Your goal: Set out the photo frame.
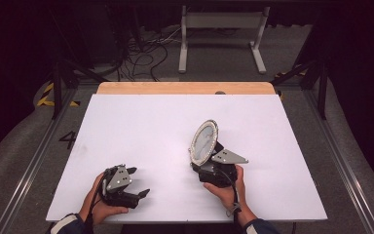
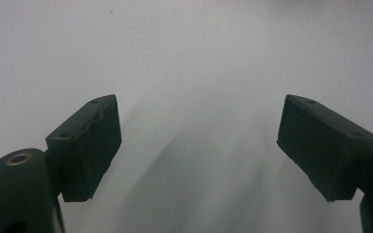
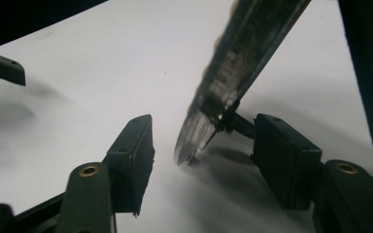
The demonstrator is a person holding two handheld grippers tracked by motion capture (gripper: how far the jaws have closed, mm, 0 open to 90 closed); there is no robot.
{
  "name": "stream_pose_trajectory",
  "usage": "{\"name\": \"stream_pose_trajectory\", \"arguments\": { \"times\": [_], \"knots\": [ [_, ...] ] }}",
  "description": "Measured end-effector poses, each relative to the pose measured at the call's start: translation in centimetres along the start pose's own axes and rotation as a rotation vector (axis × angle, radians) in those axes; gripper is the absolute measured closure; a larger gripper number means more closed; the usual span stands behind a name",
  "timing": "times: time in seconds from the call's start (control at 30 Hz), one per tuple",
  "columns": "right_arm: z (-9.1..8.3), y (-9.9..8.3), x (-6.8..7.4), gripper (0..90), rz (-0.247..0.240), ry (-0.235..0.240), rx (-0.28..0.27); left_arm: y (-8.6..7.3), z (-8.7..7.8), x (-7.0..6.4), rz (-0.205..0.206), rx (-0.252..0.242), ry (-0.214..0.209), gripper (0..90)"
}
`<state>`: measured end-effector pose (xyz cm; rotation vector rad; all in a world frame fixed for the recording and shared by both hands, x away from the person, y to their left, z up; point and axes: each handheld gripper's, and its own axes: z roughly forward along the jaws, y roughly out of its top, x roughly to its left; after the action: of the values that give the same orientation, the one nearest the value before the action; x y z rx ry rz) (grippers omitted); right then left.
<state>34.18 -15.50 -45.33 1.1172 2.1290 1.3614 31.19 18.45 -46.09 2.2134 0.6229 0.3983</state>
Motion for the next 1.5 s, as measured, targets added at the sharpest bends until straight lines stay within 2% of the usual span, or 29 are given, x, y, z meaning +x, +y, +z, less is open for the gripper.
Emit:
{"name": "stream_pose_trajectory", "arguments": {
  "times": [0.33, 0.43, 0.5, 0.6, 0.87, 1.03, 1.17, 1.33, 1.43, 1.5],
  "knots": [
    [0.3, 0.2, -0.3, 47.6, 0.013, -0.036, -0.041, 0.0, 0.3, -0.1, 0.016, 0.016, 0.001, 16.2],
    [0.3, 0.3, -0.3, 49.6, 0.01, -0.032, -0.048, 0.0, 0.3, -0.2, 0.018, 0.022, 0.003, 16.0],
    [0.3, 0.3, -0.2, 55.4, 0.008, -0.023, -0.051, -0.1, 0.3, -0.2, 0.019, 0.025, 0.005, 15.9],
    [0.3, 0.4, -0.1, 58.0, -0.004, -0.026, -0.05, -0.3, 0.1, -0.2, 0.015, 0.027, 0.01, 15.8],
    [0.1, 0.4, -0.3, 61.6, 0.013, -0.001, -0.037, -0.4, -0.1, -0.2, 0.017, 0.026, 0.015, 15.7],
    [-0.5, 0.4, -1.0, 69.4, 0.022, 0.046, -0.024, -0.3, 0.2, -0.2, 0.017, 0.031, 0.008, 15.6],
    [-0.8, 0.3, -1.3, 70.8, 0.026, 0.064, -0.013, -0.1, 0.4, -0.1, 0.017, 0.03, -0.003, 15.6],
    [-1.4, 0.2, -1.7, 71.9, 0.036, 0.096, -0.002, 0.6, 0.9, 0.2, -0.001, -0.002, -0.036, 15.6],
    [-1.5, 0.2, -1.9, 72.3, 0.034, 0.101, 0.001, 1.8, 1.4, 1.0, -0.007, -0.031, -0.044, 15.5],
    [-1.8, 0.2, -1.9, 73.0, 0.035, 0.103, 0.004, 2.6, 1.9, 1.6, -0.024, -0.056, -0.074, 15.6]
  ]
}}
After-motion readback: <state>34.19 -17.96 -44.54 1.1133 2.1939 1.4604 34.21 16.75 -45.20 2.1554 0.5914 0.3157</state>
